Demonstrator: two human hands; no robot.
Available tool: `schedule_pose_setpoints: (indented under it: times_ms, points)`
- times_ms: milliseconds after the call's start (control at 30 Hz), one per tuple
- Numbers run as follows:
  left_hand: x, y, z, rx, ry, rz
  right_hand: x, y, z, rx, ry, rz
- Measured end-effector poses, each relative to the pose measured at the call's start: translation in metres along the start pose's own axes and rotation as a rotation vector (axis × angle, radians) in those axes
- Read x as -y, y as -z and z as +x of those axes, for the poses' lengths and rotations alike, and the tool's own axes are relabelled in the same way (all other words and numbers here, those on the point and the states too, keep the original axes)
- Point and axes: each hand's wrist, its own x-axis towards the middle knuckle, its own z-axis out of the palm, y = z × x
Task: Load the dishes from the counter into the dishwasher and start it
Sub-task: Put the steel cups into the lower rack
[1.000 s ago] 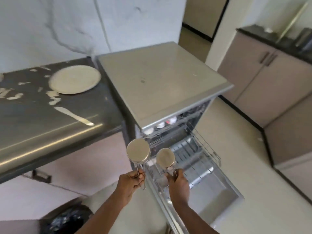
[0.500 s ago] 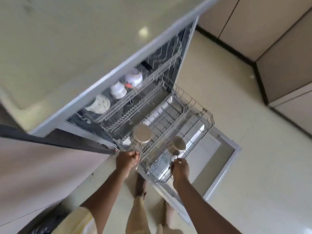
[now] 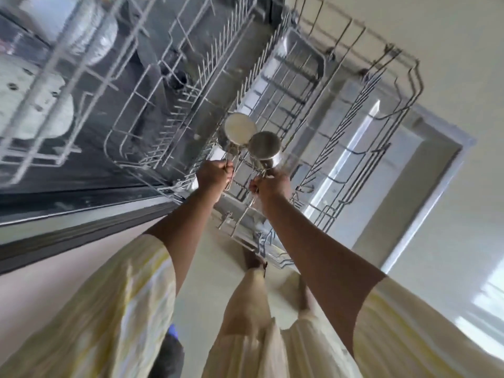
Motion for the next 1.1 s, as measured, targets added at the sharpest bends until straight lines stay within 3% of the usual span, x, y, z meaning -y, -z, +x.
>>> schedule_pose_setpoints:
  times_ms: [133, 267, 500, 667, 833, 1100]
  points:
    - [0.005, -0.003, 0.016, 0.001, 0.008, 0.023, -0.008, -0.025, 0.019, -0.059, 0.016, -0.091]
    - [0.016, 0.005, 0.026, -0.082, -0.102, 0.132, -0.018, -0.039, 0.030, -0.097, -0.011, -0.129]
    - [0.016, -0.001, 0.005, -0.300, -0.482, 0.684, -0.009, -0.049, 0.038, -0.157, -0.034, -0.245]
    - [0.013, 0.008, 0.005, -0.258, -0.474, 0.873, -0.001, -0.057, 0.033, -0.237, -0.136, 0.090]
    - [0.015, 0.011, 0.006, -0.189, -0.519, 0.934, 0.000, -0.064, 0.035, -0.266, -0.138, 0.179]
    - [0.010, 0.005, 0.010, -0.195, -0.457, 0.915, 0.006, -0.043, 0.041, -0.163, 0.019, -0.103]
